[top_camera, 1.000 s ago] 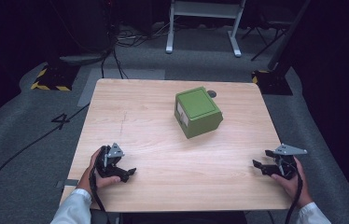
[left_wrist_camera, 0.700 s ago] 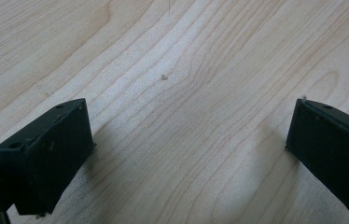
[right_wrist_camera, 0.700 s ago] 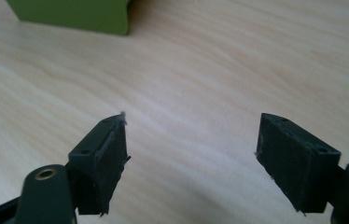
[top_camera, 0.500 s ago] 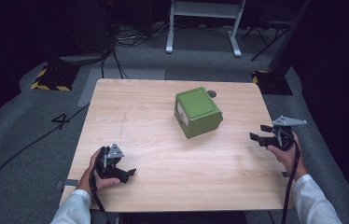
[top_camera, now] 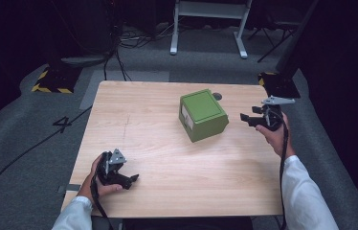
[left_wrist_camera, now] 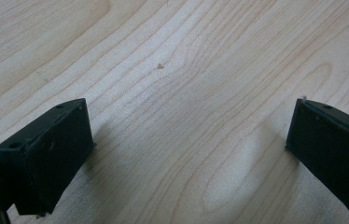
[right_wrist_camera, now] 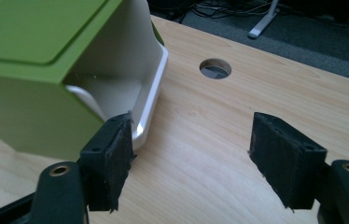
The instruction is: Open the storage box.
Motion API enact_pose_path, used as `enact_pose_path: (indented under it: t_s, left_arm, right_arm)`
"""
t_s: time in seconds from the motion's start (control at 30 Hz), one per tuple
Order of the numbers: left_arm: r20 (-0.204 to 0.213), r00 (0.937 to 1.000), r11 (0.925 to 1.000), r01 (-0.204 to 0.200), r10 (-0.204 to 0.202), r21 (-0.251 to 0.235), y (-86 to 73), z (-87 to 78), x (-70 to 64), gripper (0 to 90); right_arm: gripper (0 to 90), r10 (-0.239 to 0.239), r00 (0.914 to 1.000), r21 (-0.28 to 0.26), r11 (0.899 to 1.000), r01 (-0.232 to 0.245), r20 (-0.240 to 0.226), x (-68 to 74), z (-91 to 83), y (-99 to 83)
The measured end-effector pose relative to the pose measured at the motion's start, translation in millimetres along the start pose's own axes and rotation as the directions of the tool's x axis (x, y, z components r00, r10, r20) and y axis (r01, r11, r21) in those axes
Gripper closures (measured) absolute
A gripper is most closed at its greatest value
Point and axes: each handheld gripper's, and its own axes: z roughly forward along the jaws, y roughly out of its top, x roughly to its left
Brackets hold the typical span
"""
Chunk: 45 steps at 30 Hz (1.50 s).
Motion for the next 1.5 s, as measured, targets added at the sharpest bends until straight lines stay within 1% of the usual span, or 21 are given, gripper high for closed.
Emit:
enact_pose_path:
  t_s: [0.03, 0.07, 0.13, 0.2, 0.23, 0.27, 0.3, 0.37, 0.43, 0.5, 0.57, 0.63, 0.67, 0.7, 0.77, 0.93, 1.1, 1.17, 1.33, 1.37, 1.5]
  left_arm:
    - [0.0, 1.0, 1.0, 0.0, 0.0, 0.0, 0.0, 0.0, 0.0, 0.5]
    - [0.0, 1.0, 1.0, 0.001, -0.001, -0.001, 0.0, 0.0, -0.1, 0.5]
    - [-0.001, 1.0, 1.0, 0.002, -0.002, -0.001, 0.0, 0.0, -0.2, 0.5]
    - [-0.001, 1.0, 1.0, 0.002, -0.002, -0.001, 0.0, 0.0, -0.2, 0.5]
    - [0.0, 1.0, 1.0, 0.001, -0.001, -0.001, 0.0, 0.1, -0.1, 0.5]
    - [0.0, 1.0, 1.0, 0.001, -0.001, -0.001, 0.0, 0.1, -0.1, 0.5]
    - [0.0, 1.0, 1.0, 0.001, -0.001, -0.001, 0.0, 0.0, -0.1, 0.5]
    - [0.0, 1.0, 1.0, 0.002, -0.002, -0.001, 0.0, 0.0, -0.1, 0.5]
    - [-0.001, 1.0, 1.0, 0.002, -0.002, -0.001, -0.1, -0.1, -0.2, 0.5]
    - [-0.004, 1.0, 1.0, 0.002, -0.002, 0.0, -0.4, -0.4, -0.2, 0.6]
    - [-0.008, 0.9999, 1.0, 0.008, -0.008, -0.001, -1.0, -0.9, -0.8, 0.5]
    - [-0.01, 0.9999, 1.0, 0.004, -0.004, -0.002, -1.0, -1.0, -0.6, 0.6]
    - [-0.007, 0.9999, 0.9999, 0.011, -0.011, -0.003, -1.2, -0.8, -1.0, 0.5]
    - [-0.007, 0.9999, 0.9999, 0.011, -0.011, -0.003, -1.2, -0.8, -1.0, 0.5]
    - [-0.009, 0.9999, 0.9999, 0.011, -0.011, -0.002, -1.4, -1.1, -1.0, 0.5]
    - [-0.007, 0.9999, 1.0, 0.008, -0.008, -0.001, -1.7, -1.4, -0.8, 0.5]
    - [-0.006, 1.0, 1.0, 0.007, -0.007, -0.001, -1.9, -1.6, -0.8, 0.5]
    - [-0.006, 1.0, 1.0, 0.007, -0.007, 0.0, -1.9, -1.6, -0.8, 0.5]
    - [-0.006, 1.0, 1.0, 0.007, -0.007, -0.001, -1.9, -1.6, -0.8, 0.5]
    - [-0.006, 1.0, 1.0, 0.007, -0.007, -0.001, -1.9, -1.6, -0.8, 0.5]
    - [-0.009, 0.9999, 1.0, 0.008, -0.008, -0.001, -2.0, -1.7, -1.0, 0.5]
  right_arm:
    - [30.4, 0.0, 1.0, 0.0, 1.0, 0.0, 0.0, 0.0, 0.0, 0.0]
    - [30.4, -0.005, 1.0, -0.001, 1.0, 0.005, -0.001, 1.2, 4.1, 2.6]
    - [30.5, -0.003, 1.0, 0.014, 1.0, 0.003, 0.002, 3.4, 16.7, 8.9]
    - [30.7, -0.002, 1.0, 0.024, 1.0, 0.002, 0.008, 4.1, 25.4, 10.9]
    - [30.7, 0.008, 1.0, 0.03, 1.0, -0.008, 0.006, 4.3, 30.1, 11.2]
    - [30.7, 0.008, 1.0, 0.03, 1.0, -0.008, 0.006, 4.3, 30.1, 11.2]
    - [30.7, 0.029, 0.9995, 0.036, 0.999, -0.029, -0.01, 5.1, 39.3, 9.9]
    - [30.6, 0.022, 0.9996, 0.057, 0.998, -0.021, -0.015, 8.3, 48.2, 8.5]
    - [31.6, 0.006, 1.0, 0.077, 0.997, -0.006, -0.007, 12.3, 55.6, 7.6]
    - [32.5, 0.007, 1.0, 0.082, 0.997, -0.006, -0.002, 13.1, 58.9, 7.0]
    - [33.5, 0.02, 0.9998, 0.103, 0.994, -0.02, 0.001, 13.8, 67.4, 4.5]
    - [33.8, 0.019, 0.9998, 0.12, 0.993, -0.02, 0.003, 13.6, 72.8, 2.2]
    - [33.2, 0.021, 0.9998, 0.123, 0.992, -0.021, 0.002, 12.9, 74.8, 1.1]
    - [33.2, 0.021, 0.9998, 0.123, 0.992, -0.021, 0.002, 12.9, 74.8, 1.1]
    - [30.8, 0.044, 0.9989, 0.124, 0.991, -0.042, -0.013, 9.1, 77.7, -0.5]
    - [31.8, 0.049, 0.9984, 0.122, 0.991, -0.045, -0.029, 7.7, 79.9, -1.6]
    - [31.6, 0.047, 0.9986, 0.129, 0.991, -0.044, -0.023, 5.7, 78.6, -1.5]
    - [31.6, 0.066, 0.9977, 0.128, 0.99, -0.062, -0.019, 1.7, 77.5, -3.1]
    - [31.8, 0.082, 0.9967, 0.126, 0.989, -0.08, -0.005, -5.5, 74.5, -5.7]
    - [31.8, 0.095, 0.9954, 0.12, 0.988, -0.095, 0.002, -9.6, 72.4, -7.8]
    - [31.8, 0.114, 0.9934, 0.115, 0.987, -0.115, 0.013, -16.3, 69.0, -11.4]
